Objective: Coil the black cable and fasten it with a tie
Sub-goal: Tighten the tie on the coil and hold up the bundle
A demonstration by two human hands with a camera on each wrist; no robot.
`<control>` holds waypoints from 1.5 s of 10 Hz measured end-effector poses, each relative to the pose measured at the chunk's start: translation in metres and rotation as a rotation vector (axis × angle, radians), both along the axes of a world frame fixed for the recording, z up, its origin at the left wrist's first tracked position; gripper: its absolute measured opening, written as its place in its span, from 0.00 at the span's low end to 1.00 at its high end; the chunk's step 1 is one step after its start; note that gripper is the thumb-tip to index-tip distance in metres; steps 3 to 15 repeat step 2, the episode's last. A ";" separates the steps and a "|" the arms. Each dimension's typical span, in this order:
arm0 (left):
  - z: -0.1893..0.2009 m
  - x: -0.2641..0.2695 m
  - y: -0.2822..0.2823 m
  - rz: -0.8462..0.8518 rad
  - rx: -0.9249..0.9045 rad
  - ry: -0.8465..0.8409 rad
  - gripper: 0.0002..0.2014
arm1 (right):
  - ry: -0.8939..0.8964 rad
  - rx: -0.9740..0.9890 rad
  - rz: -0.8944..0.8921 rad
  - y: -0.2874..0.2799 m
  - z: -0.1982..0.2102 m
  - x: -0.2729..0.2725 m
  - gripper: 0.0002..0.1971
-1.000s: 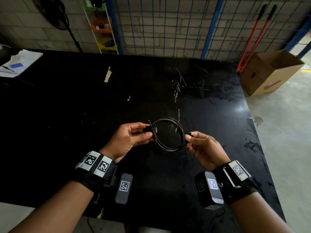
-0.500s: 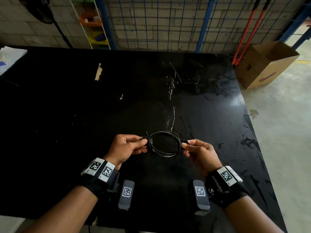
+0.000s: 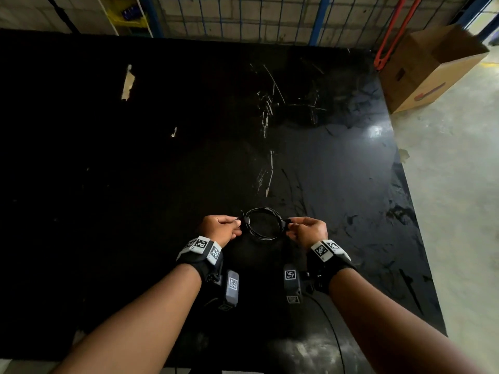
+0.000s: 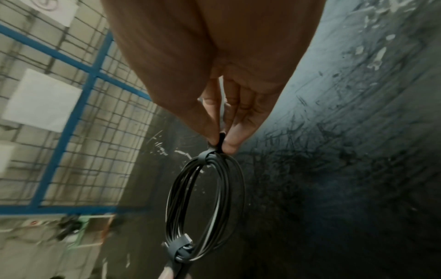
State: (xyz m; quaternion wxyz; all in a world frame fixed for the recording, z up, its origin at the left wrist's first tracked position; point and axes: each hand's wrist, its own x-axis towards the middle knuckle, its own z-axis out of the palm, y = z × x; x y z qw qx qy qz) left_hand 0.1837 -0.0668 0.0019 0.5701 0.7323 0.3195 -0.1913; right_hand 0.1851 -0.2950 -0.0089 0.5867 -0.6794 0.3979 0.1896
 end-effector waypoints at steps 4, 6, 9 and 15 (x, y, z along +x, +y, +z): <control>-0.010 0.007 0.006 -0.116 0.010 -0.034 0.21 | -0.033 0.063 -0.012 -0.003 -0.015 0.014 0.12; -0.010 0.007 0.006 -0.116 0.010 -0.034 0.21 | -0.033 0.063 -0.012 -0.003 -0.015 0.014 0.12; -0.010 0.007 0.006 -0.116 0.010 -0.034 0.21 | -0.033 0.063 -0.012 -0.003 -0.015 0.014 0.12; -0.010 0.007 0.006 -0.116 0.010 -0.034 0.21 | -0.033 0.063 -0.012 -0.003 -0.015 0.014 0.12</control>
